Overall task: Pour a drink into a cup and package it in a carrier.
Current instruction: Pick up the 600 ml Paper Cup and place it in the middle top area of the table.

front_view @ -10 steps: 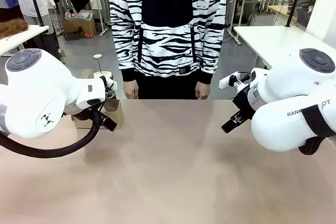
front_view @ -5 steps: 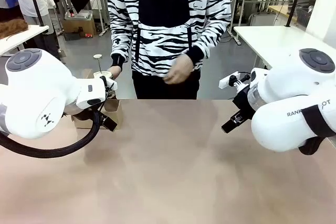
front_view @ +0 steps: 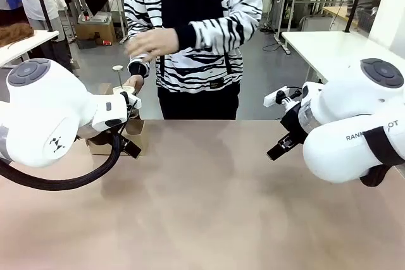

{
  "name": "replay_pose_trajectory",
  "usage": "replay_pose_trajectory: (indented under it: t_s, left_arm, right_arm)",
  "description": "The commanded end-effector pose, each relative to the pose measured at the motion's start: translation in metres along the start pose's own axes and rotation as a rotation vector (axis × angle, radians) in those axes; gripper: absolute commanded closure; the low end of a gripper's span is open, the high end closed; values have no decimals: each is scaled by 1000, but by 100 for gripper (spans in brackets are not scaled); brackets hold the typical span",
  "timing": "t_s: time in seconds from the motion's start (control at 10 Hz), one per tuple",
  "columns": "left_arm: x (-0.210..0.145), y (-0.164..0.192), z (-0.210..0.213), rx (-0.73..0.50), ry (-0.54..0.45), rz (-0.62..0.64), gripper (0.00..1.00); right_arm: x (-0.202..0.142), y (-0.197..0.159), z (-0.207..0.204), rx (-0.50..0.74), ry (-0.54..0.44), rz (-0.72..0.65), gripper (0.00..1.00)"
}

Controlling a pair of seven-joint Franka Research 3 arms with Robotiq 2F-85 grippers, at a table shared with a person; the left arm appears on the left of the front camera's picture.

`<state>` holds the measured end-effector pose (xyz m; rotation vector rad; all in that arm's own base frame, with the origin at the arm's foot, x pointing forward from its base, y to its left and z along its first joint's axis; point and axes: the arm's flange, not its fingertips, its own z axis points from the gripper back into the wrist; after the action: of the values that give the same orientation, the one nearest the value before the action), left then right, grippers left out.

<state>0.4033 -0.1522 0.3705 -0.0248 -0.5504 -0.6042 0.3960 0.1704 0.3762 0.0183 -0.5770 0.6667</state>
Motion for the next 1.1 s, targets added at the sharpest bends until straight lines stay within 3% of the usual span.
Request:
replay_pose_trajectory:
  t_s: [0.0,0.2,0.4,0.7,1.0]
  left_arm:
    - [0,0,0,0,0,0,0]
    - [0,0,0,0,0,0,0]
    - [0,0,0,0,0,0,0]
    - [0,0,0,0,0,0,0]
    - [0,0,0,0,0,0,0]
  right_arm:
    - [37,11,49,-73,-44,32,0]
    - [58,10,106,-52,-105,52,0]
    - [51,-8,170,60,-149,84,0]
    - [-1,-71,248,281,-202,263,0]
    - [-60,-145,265,339,-304,296,0]
